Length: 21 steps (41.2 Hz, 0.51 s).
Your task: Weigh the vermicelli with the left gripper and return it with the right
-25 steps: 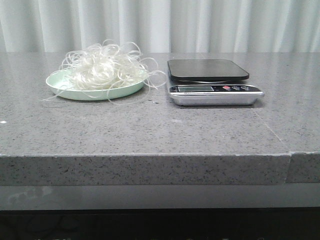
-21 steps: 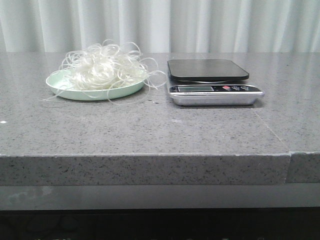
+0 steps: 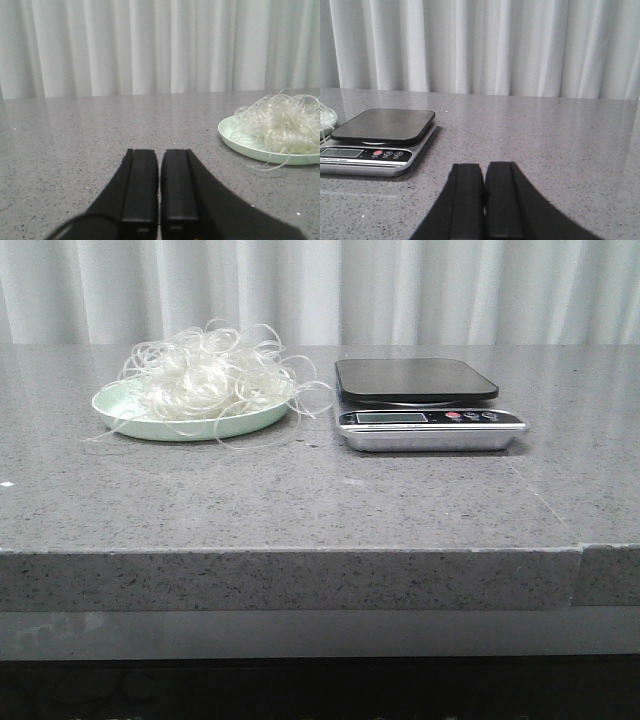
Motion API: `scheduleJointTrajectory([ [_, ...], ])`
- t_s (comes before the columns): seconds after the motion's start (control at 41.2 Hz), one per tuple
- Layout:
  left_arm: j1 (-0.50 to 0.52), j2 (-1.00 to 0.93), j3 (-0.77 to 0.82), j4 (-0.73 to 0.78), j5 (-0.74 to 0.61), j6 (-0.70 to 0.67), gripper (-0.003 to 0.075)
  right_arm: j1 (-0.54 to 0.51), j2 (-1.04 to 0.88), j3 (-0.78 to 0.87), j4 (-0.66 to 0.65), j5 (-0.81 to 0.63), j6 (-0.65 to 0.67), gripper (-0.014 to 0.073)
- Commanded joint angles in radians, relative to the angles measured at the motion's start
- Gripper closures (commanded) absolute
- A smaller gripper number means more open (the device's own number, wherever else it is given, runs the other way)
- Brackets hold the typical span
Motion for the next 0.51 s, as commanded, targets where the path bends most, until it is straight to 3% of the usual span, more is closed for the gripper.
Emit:
scheduleJointTrajectory([
  [0.0, 0.001, -0.019, 0.006, -0.002, -0.087, -0.009, 0.0575, -0.006, -0.016, -0.008, -0.003, -0.09, -0.006, 0.0438],
  [0.243, 0.001, -0.019, 0.006, -0.002, -0.091, -0.009, 0.0575, -0.006, -0.016, -0.008, -0.003, -0.09, -0.006, 0.0438],
  [0.485, 0.001, -0.019, -0.067, -0.002, -0.234, -0.009, 0.0575, -0.006, -0.016, -0.1, -0.002, -0.046, -0.006, 0.0438],
])
